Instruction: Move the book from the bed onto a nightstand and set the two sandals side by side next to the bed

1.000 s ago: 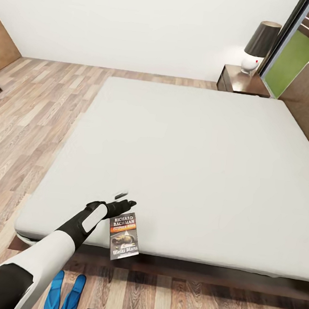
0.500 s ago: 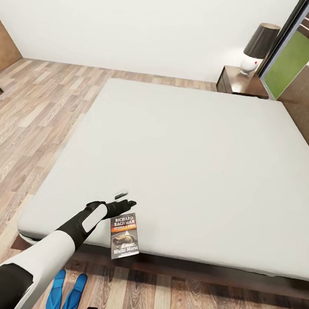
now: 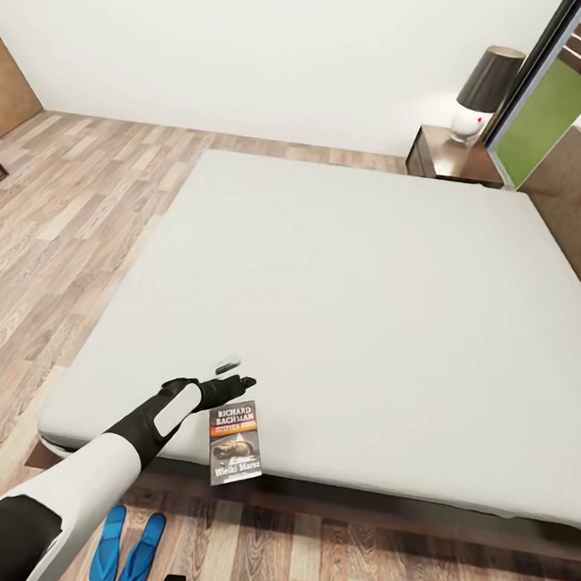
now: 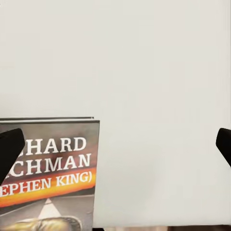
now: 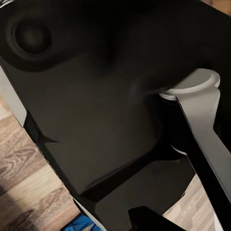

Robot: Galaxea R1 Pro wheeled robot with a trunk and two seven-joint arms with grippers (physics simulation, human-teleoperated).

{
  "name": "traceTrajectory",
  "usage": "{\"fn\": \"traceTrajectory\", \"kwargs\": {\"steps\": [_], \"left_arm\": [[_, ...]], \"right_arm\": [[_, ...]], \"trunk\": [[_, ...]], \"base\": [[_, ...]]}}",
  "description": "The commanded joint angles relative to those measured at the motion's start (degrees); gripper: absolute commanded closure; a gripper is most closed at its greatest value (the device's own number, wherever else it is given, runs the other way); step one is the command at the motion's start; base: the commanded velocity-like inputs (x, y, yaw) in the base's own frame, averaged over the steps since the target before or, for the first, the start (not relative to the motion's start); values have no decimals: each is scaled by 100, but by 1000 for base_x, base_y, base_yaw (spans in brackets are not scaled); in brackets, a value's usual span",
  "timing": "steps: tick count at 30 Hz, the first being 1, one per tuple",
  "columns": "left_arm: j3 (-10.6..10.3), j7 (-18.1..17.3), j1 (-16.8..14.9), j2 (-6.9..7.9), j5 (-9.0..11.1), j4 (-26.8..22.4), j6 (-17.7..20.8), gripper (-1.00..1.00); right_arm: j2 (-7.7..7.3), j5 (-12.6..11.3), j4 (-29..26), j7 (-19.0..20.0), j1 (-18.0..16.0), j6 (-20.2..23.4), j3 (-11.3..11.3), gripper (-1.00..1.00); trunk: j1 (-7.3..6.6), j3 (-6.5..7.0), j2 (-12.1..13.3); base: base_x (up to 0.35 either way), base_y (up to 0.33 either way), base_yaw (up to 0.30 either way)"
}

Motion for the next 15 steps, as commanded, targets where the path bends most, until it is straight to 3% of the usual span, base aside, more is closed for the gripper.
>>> {"fn": "traceTrajectory", "kwargs": {"steps": [1,4,7,9,15], "left_arm": [[-19,34,-2,7,58,-7,11,-100],[-11,-77,-2,56,68,-13,11,-100],[-5,-640,-2,193,121,-11,11,-100],[-6,-1210,-2,314,206,-7,11,-100],[-8,-1613,-2,398,263,0,19,-100]], "right_arm": [[-1,-44,15,28,-5,-11,0,-100],[-4,-44,15,28,-5,-11,1,-100],[-2,-44,16,28,-5,-11,1,-100],[-5,-44,16,28,-5,-11,0,-100],[-6,-43,15,22,-5,-11,-6,-100]], "trunk": [[-22,15,38],[-88,69,158],[-153,123,279],[-197,158,359],[-329,266,599]], "base": [[0,0,0],[0,0,0],[0,0,0],[0,0,0],[0,0,0]]}}
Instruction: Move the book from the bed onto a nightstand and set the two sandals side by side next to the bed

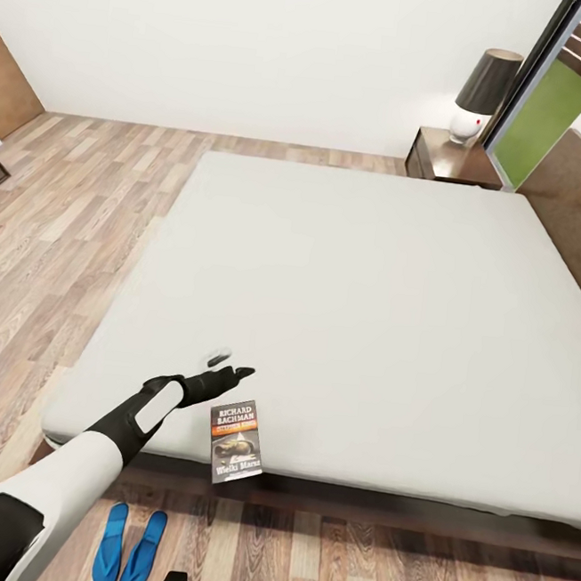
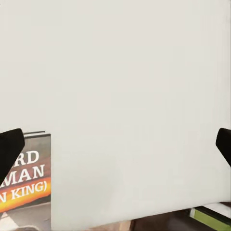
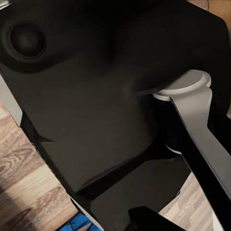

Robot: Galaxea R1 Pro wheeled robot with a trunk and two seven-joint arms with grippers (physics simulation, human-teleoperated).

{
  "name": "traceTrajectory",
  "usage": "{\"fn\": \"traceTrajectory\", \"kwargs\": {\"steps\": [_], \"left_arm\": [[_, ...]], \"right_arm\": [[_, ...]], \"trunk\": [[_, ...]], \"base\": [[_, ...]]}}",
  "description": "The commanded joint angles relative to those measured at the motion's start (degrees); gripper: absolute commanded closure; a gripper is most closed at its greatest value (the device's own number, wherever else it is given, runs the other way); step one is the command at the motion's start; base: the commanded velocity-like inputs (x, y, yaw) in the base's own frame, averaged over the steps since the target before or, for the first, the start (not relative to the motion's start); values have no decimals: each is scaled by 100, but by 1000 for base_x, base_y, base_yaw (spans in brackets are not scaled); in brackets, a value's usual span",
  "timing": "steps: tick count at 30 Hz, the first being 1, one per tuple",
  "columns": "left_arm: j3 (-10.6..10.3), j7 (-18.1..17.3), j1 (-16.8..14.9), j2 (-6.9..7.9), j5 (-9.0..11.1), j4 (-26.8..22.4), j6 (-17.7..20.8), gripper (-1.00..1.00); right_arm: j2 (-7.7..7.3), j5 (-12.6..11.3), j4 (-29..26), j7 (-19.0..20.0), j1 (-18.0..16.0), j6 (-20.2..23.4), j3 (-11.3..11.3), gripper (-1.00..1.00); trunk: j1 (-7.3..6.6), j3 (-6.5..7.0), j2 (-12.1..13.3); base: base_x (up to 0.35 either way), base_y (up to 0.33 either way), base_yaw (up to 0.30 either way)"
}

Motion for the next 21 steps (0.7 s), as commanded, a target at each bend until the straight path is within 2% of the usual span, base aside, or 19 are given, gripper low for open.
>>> {"fn": "traceTrajectory", "kwargs": {"steps": [1,5,8,10,11,14,21], "left_arm": [[-27,-21,-4,10,34,-1,10,-100],[-33,-117,40,10,40,0,87,-100],[-28,-467,200,79,35,0,159,-100],[-28,-888,370,277,33,0,185,-100],[-29,-992,408,336,33,0,188,-100],[-33,-1480,654,644,25,45,196,-100],[-40,-2279,1370,986,-27,240,118,-100]], "right_arm": [[-3,-42,15,28,-5,-11,-2,-100],[-4,-36,15,18,-5,-11,-8,-100],[-4,-36,15,20,-5,-11,-21,-100],[-4,-36,15,23,-5,-11,-31,-100],[-4,-36,15,23,-5,-11,-32,-100],[-5,-33,15,25,-5,-11,-37,-100],[-13,-37,15,32,-5,-11,-42,-100]], "trunk": [[-21,15,37],[-109,86,198],[-175,140,318],[-219,176,398],[-241,194,438],[-307,248,559],[-461,374,839]], "base": [[0,0,0],[0,0,0],[0,0,0],[0,0,0],[0,0,0],[0,0,0],[0,0,0]]}}
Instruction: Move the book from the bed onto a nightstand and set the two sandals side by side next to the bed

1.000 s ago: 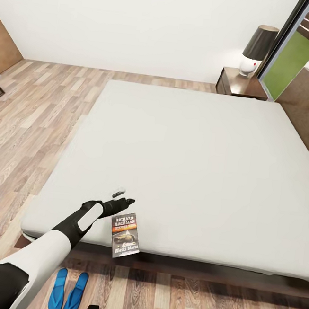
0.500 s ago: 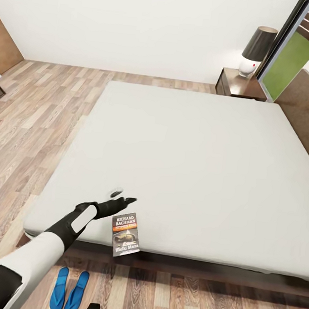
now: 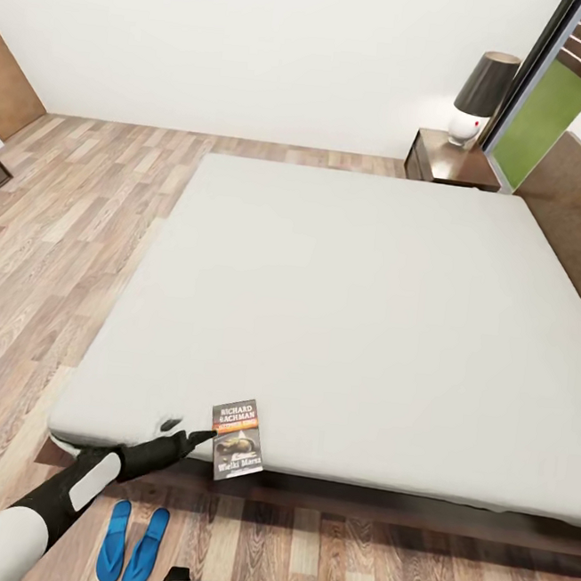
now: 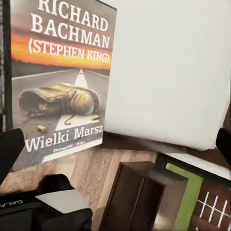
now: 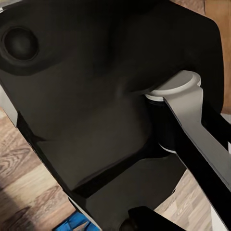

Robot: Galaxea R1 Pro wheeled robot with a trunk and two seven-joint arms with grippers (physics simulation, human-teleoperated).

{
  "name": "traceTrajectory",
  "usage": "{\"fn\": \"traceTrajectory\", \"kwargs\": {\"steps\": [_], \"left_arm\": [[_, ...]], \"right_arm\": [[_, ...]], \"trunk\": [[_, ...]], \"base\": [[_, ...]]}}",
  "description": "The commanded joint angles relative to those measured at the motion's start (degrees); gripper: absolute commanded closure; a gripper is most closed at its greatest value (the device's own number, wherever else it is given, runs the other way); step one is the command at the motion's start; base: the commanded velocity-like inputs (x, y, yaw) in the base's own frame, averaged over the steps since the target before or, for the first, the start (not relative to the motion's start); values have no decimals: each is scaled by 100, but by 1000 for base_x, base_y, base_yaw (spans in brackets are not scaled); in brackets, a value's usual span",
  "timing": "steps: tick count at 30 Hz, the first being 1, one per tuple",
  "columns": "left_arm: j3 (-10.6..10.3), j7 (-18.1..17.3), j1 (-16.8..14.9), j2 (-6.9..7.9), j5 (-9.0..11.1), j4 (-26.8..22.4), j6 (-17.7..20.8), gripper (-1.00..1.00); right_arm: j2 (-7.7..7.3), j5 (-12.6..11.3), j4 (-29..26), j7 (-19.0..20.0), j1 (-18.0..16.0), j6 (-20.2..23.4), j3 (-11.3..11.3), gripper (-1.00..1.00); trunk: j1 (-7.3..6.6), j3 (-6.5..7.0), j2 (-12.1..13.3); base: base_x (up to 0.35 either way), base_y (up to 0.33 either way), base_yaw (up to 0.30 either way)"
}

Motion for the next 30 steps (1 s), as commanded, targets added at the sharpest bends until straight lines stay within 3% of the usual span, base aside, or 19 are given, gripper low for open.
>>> {"fn": "traceTrajectory", "kwargs": {"steps": [1,5,8,10,13,25,30], "left_arm": [[-28,-154,108,81,59,7,-4,-100],[-29,-599,390,342,57,128,-100,-100],[-40,-736,561,420,52,689,-410,-100],[-45,-782,607,430,50,1210,-1001,-100],[-47,-804,623,431,32,1680,-1490,-100],[-57,-795,629,374,24,2458,-2322,-100],[-56,-783,629,333,31,2544,-2419,-100]], "right_arm": [[-2,-44,15,29,-5,-11,-3,-100],[-33,-48,15,33,-5,-11,-5,-100],[-87,-52,15,37,-5,-11,-4,-100],[-106,-53,15,38,-5,-11,-2,-100],[-111,-53,15,39,-5,-11,1,-100],[-119,-53,15,39,-5,-11,-5,-100],[-120,-53,15,29,-5,-11,-6,-100]], "trunk": [[-20,14,36],[-108,86,196],[-174,139,317],[-218,175,397],[-284,229,517],[-548,445,998],[-548,445,998]], "base": [[0,0,0],[0,0,0],[0,0,0],[0,0,0],[0,0,0],[0,0,0],[0,0,0]]}}
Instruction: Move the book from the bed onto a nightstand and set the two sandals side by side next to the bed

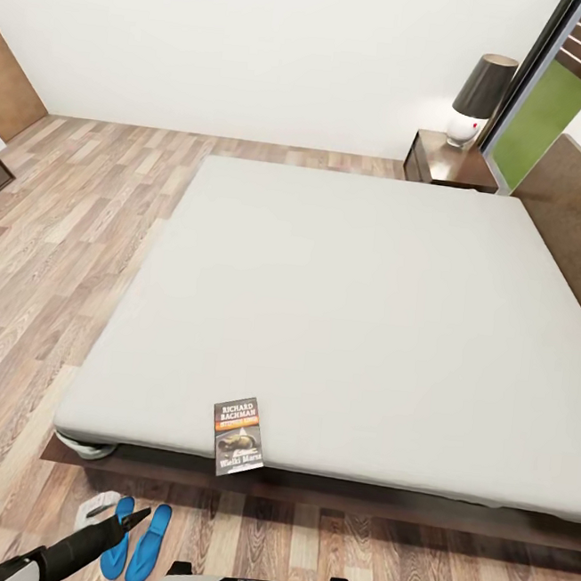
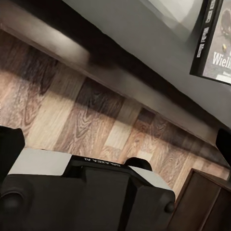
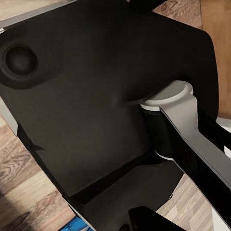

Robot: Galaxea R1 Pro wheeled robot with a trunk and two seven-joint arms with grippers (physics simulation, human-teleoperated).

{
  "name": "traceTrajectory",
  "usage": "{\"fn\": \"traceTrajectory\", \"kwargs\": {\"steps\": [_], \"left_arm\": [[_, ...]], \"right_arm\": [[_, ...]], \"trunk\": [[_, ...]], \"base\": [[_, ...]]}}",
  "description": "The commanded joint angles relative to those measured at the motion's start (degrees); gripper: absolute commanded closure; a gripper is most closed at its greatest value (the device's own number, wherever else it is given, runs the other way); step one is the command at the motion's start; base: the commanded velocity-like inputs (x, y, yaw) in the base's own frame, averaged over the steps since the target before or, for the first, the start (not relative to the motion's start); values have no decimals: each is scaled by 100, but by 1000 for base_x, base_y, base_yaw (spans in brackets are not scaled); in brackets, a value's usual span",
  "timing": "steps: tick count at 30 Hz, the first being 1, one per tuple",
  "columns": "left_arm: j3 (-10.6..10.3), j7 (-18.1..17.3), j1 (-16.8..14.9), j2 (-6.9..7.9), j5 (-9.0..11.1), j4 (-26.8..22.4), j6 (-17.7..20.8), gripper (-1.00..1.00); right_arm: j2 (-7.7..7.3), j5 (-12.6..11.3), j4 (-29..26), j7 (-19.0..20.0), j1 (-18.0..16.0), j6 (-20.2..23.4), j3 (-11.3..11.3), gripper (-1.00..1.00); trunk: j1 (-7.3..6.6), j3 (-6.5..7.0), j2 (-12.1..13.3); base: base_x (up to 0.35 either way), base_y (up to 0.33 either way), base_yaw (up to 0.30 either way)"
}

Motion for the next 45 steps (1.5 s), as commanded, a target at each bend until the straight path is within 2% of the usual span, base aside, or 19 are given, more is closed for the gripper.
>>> {"fn": "traceTrajectory", "kwargs": {"steps": [1,29,45], "left_arm": [[-47,-17,-3,2,56,6,7,-100],[-47,-19,-3,-45,67,21,0,-100],[-47,-10,-3,-78,67,28,8,-100]], "right_arm": [[-1,-44,15,28,-5,-11,-1,-100],[1,-44,15,20,-5,-11,5,-100],[-8,-44,2,39,-5,-23,8,-100]], "trunk": [[3,-7,-8],[3,-7,-8],[3,-7,-8]], "base": [[0,0,0],[0,0,0],[-75,0,0]]}}
